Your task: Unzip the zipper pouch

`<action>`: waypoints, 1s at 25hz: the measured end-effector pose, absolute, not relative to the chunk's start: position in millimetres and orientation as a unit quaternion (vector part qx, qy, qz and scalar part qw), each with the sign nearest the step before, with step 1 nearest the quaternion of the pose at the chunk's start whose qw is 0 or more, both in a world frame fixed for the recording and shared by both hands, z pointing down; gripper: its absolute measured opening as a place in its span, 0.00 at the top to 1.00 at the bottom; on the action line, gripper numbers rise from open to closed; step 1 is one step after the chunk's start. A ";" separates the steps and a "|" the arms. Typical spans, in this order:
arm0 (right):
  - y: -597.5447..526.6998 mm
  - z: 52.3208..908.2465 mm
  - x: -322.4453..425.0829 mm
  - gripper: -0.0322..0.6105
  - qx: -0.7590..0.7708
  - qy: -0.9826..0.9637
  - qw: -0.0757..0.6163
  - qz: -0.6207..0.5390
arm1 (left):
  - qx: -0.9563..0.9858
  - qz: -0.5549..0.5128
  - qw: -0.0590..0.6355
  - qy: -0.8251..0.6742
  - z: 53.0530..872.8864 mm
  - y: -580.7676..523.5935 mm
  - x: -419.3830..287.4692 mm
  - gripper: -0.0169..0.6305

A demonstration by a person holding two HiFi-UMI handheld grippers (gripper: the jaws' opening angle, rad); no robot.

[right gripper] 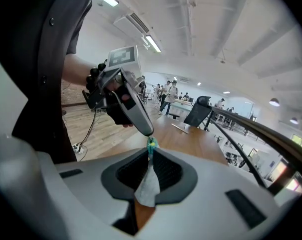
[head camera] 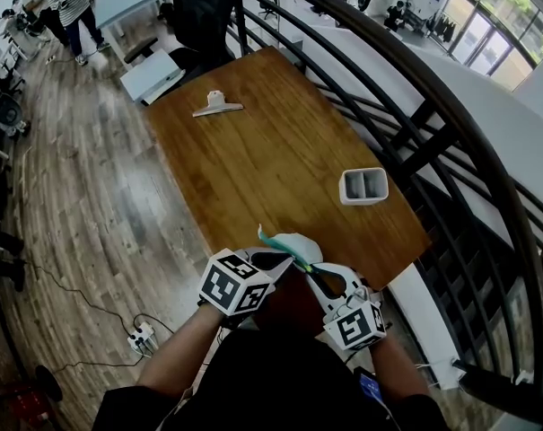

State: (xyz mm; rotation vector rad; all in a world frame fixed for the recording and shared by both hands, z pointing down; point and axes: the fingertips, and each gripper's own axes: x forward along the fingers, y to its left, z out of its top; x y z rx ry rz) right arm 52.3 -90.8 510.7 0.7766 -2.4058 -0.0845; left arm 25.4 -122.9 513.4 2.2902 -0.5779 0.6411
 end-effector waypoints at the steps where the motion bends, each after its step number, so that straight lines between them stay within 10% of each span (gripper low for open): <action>1: -90.7 510.2 53.6 0.90 0.294 -0.907 0.299 -0.031 | 0.880 0.251 0.334 -0.225 514.4 -124.3 24.4 0.95; 25: -98.8 509.4 74.5 0.90 0.319 -0.903 0.288 -0.018 | 0.869 0.231 0.352 -0.261 515.3 -143.5 4.4 0.95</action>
